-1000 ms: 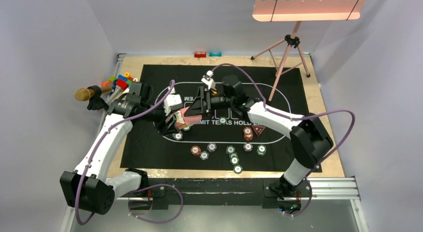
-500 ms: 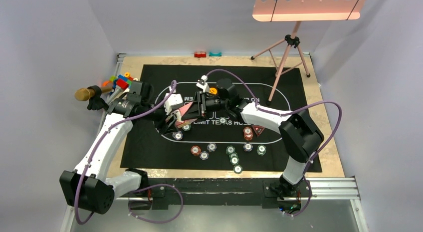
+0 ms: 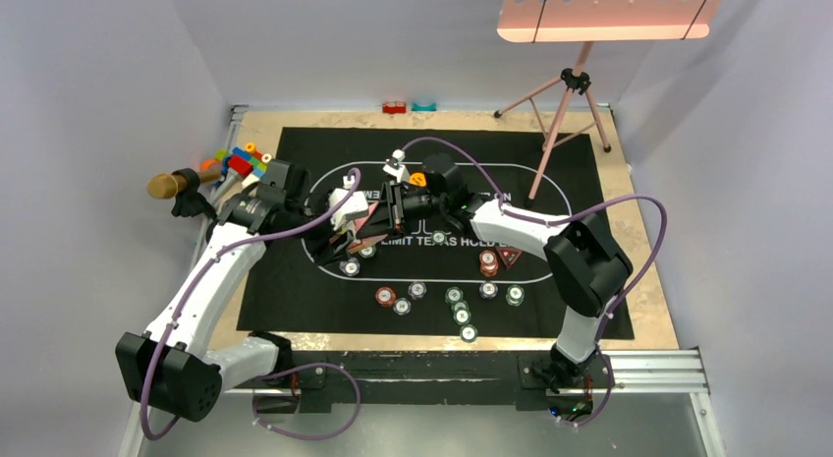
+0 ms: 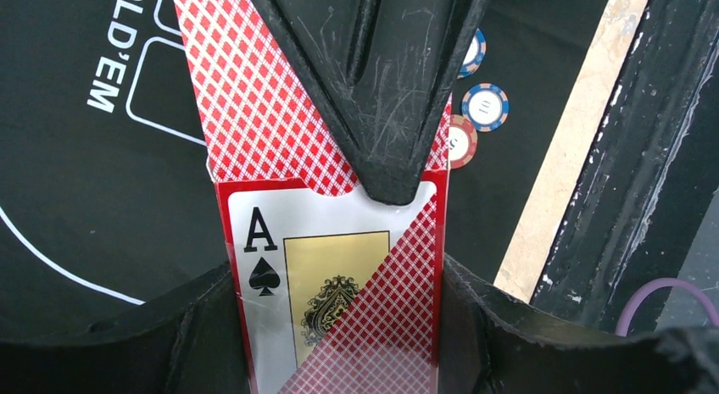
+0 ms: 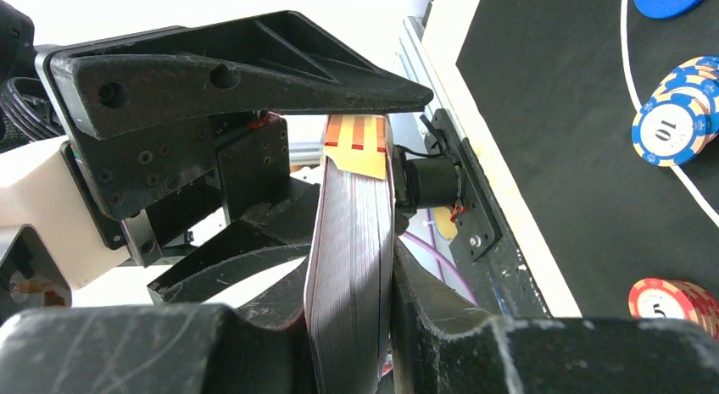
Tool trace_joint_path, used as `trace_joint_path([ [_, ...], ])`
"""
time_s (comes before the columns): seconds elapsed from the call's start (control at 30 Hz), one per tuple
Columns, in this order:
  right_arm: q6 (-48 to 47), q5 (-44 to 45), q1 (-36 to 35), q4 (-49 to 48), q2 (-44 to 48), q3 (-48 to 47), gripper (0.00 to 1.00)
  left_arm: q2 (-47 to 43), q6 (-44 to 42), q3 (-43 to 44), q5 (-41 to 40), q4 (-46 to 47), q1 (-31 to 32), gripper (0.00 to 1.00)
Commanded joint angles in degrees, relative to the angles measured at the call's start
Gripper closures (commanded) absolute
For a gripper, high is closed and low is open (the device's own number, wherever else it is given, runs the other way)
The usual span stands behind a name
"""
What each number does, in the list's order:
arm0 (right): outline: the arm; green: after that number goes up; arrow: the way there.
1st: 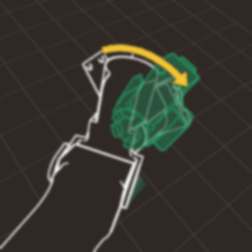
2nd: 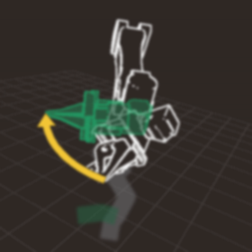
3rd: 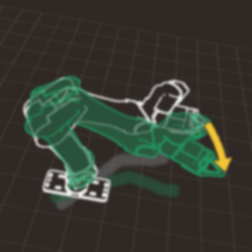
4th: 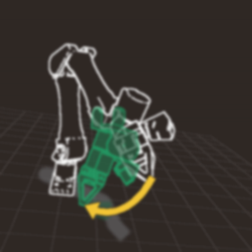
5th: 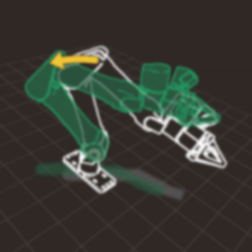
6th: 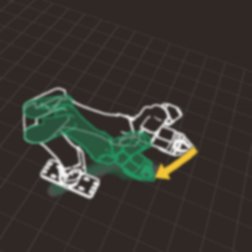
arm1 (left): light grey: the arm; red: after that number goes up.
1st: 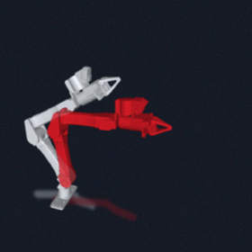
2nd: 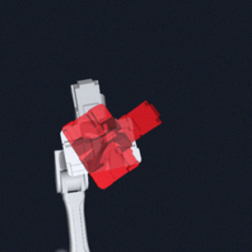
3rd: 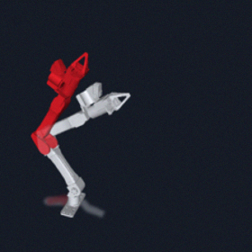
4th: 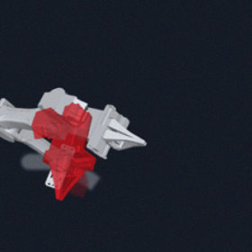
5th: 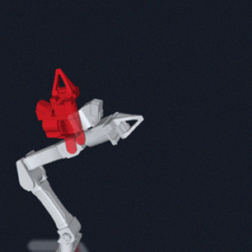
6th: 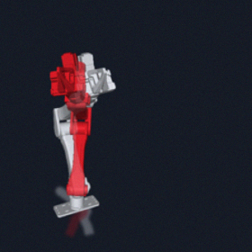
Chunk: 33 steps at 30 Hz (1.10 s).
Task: Distribute texas hold em gaming equipment
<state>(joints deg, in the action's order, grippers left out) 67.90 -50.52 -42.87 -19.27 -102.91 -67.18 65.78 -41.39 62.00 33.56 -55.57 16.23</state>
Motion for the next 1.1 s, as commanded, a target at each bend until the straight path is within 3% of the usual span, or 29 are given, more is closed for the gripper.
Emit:
trace_joint_path([
  [0.0,0.8,-1.2,-1.4,-2.7,0.3,-2.7,0.87,0.4,-0.9,0.8,0.9,4.2,1.6,0.23],
  [0.07,0.7,-1.1,-1.5,-2.7,0.3,-2.7,0.87,0.4,0.1,0.7,1.1,5.1,1.7,0.18],
  [0.13,0.8,-1.1,-1.6,-2.7,0.3,-2.7,0.88,0.4,0.8,0.3,1.3,5.7,1.6,0.02],
  [0.4,0.7,-0.5,-1.6,-2.8,0.3,-2.4,0.89,0.4,-0.6,-0.4,1.1,4.3,1.7,0.0],
  [0.73,0.6,0.5,-1.6,-1.9,-0.1,-2.6,0.87,-1.4,-1.3,-1.7,-1.0,3.5,2.6,0.41],
  [1.07,-6.0,1.0,-0.7,7.2,1.8,-3.2,0.49,-1.5,-1.1,-0.6,2.2,0.5,2.6,0.73],
])
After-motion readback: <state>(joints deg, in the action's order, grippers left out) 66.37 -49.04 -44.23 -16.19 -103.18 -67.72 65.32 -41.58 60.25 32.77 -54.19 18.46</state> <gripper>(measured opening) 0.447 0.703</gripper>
